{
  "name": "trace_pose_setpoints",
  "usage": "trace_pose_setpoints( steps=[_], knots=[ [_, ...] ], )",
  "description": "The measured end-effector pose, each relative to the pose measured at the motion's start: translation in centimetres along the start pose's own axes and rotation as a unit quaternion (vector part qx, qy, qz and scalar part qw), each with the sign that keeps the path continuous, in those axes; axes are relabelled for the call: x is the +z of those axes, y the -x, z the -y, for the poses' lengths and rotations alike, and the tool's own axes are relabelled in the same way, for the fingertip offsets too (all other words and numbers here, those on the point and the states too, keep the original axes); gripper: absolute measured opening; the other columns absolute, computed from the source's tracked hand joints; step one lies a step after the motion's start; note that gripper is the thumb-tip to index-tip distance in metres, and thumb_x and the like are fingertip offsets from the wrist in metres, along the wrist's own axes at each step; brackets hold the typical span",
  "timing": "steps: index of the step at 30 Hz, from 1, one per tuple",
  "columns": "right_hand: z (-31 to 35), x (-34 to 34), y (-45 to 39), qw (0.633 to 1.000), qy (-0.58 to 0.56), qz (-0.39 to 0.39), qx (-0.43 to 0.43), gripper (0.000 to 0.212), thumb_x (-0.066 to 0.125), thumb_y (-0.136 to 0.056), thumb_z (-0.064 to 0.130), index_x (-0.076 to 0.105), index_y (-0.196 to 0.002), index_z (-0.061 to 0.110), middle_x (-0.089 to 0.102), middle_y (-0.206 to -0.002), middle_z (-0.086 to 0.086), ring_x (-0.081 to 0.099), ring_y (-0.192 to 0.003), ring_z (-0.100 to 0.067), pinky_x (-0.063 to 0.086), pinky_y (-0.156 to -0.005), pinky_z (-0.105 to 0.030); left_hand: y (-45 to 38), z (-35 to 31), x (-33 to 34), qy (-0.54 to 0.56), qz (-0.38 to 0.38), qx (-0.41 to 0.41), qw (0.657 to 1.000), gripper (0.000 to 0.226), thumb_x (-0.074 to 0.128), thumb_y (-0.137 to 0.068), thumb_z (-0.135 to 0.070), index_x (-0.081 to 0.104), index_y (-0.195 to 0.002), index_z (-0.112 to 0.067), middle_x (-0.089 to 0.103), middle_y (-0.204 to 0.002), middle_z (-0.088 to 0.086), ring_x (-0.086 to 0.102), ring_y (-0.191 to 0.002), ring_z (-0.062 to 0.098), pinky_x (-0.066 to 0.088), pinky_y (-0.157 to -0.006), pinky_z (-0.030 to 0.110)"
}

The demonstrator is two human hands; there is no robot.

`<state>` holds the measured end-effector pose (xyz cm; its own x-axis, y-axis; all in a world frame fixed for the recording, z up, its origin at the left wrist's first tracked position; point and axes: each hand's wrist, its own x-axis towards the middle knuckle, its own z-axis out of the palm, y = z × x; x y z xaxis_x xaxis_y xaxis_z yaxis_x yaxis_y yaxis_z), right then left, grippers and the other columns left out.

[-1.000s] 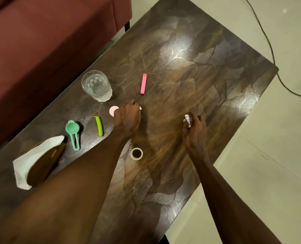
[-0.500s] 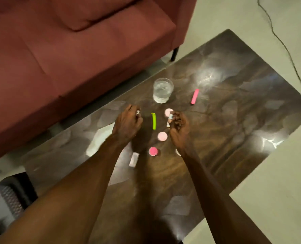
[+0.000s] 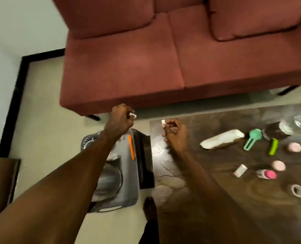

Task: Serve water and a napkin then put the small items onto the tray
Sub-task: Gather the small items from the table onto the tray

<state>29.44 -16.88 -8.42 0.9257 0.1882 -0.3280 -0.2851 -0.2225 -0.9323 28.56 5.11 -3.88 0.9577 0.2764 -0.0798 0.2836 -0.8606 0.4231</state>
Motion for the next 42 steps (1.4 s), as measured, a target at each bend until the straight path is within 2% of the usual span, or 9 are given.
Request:
trace_pose_setpoints(
  steps=[3, 6, 9, 12, 16, 19, 27, 31, 42],
  knots=[
    [0.3, 5.6, -0.2, 0.998, 0.048, 0.039, -0.027, 0.010, 0.079, -0.080, 0.027, 0.070, -0.078, 0.025, 0.071, -0.077, -0.003, 0.068, -0.067, -0.018, 0.056, -0.060, -0.036, 2.1, 5.3, -2.1, 0.020, 0.013, -0.051, 0.998, 0.011, 0.070, -0.076, -0.006, 0.074, -0.085, -0.001, 0.072, -0.080, 0.016, 0.066, -0.079, 0.034, 0.041, -0.069, 0.029],
    [-0.3, 10.0, -0.6, 0.986, 0.129, 0.096, -0.054, 0.012, 0.074, -0.080, 0.017, 0.076, -0.092, 0.019, 0.074, -0.090, -0.001, 0.069, -0.083, -0.016, 0.059, -0.080, -0.039, 3.8, 9.2, -2.5, 0.049, 0.043, -0.104, 0.992, 0.017, 0.068, -0.076, -0.006, 0.073, -0.090, 0.004, 0.072, -0.083, 0.019, 0.066, -0.082, 0.032, 0.043, -0.073, 0.029],
    [-1.0, 12.8, -0.7, 0.963, 0.226, 0.122, -0.085, 0.024, 0.068, -0.080, 0.003, 0.077, -0.102, 0.010, 0.070, -0.097, -0.010, 0.066, -0.091, -0.023, 0.055, -0.085, -0.037, 5.0, 11.8, -1.2, 0.050, 0.072, -0.124, 0.988, 0.024, 0.062, -0.080, 0.000, 0.075, -0.101, -0.001, 0.072, -0.098, 0.019, 0.062, -0.101, 0.035, 0.047, -0.088, 0.032],
    [-1.5, 15.0, -1.0, 0.938, 0.308, 0.130, -0.096, 0.030, 0.065, -0.080, -0.002, 0.076, -0.105, 0.011, 0.067, -0.103, -0.010, 0.063, -0.095, -0.023, 0.045, -0.081, -0.020, 5.2, 13.5, 0.4, 0.049, 0.098, -0.130, 0.985, 0.025, 0.060, -0.081, 0.000, 0.076, -0.100, -0.003, 0.070, -0.102, 0.016, 0.059, -0.106, 0.033, 0.047, -0.088, 0.034],
    [-2.6, 17.1, -1.7, 0.913, 0.382, 0.122, -0.071, 0.022, 0.070, -0.080, 0.021, 0.073, -0.101, 0.024, 0.069, -0.104, 0.000, 0.066, -0.092, -0.021, 0.056, -0.080, -0.035, 4.4, 14.7, 2.2, 0.049, 0.096, -0.144, 0.984, 0.015, 0.064, -0.074, -0.007, 0.068, -0.089, -0.007, 0.067, -0.092, 0.016, 0.063, -0.087, 0.033, 0.052, -0.076, 0.039],
    [-3.3, 18.1, -2.2, 0.912, 0.390, 0.109, -0.067, 0.015, 0.069, -0.081, 0.020, 0.070, -0.095, 0.022, 0.069, -0.101, -0.002, 0.065, -0.090, -0.024, 0.056, -0.077, -0.039, 3.9, 14.9, 3.3, 0.049, 0.104, -0.121, 0.986, 0.014, 0.067, -0.075, -0.006, 0.061, -0.087, -0.008, 0.065, -0.089, 0.015, 0.060, -0.085, 0.032, 0.050, -0.073, 0.041],
    [-4.4, 19.3, -2.3, 0.885, 0.442, 0.078, -0.124, 0.033, 0.069, -0.083, 0.020, 0.055, -0.113, 0.019, 0.070, -0.105, -0.003, 0.065, -0.094, -0.026, 0.044, -0.078, -0.033, 4.6, 15.3, 4.1, -0.078, 0.094, -0.082, 0.989, 0.037, 0.069, -0.082, -0.025, 0.050, -0.112, -0.015, 0.070, -0.096, 0.009, 0.067, -0.090, 0.033, 0.048, -0.070, 0.036],
    [-5.0, 19.6, -2.3, 0.871, 0.466, 0.055, -0.141, 0.045, 0.073, -0.081, 0.024, 0.045, -0.116, 0.020, 0.070, -0.100, 0.000, 0.065, -0.096, -0.024, 0.036, -0.085, -0.035, 4.5, 15.6, 4.5, -0.122, 0.082, -0.066, 0.987, 0.042, 0.072, -0.081, -0.033, 0.049, -0.112, -0.016, 0.069, -0.099, 0.009, 0.065, -0.093, 0.029, 0.048, -0.076, 0.035],
    [-6.7, 20.5, -2.7, 0.862, 0.484, 0.040, -0.147, 0.038, 0.070, -0.083, 0.027, 0.046, -0.111, 0.015, 0.066, -0.099, -0.003, 0.059, -0.097, -0.025, 0.029, -0.085, -0.036, 3.2, 15.7, 6.8, -0.186, 0.092, -0.016, 0.978, 0.050, 0.070, -0.082, -0.034, 0.044, -0.119, -0.013, 0.069, -0.104, 0.008, 0.060, -0.102, 0.026, 0.043, -0.090, 0.036]
  ],
)
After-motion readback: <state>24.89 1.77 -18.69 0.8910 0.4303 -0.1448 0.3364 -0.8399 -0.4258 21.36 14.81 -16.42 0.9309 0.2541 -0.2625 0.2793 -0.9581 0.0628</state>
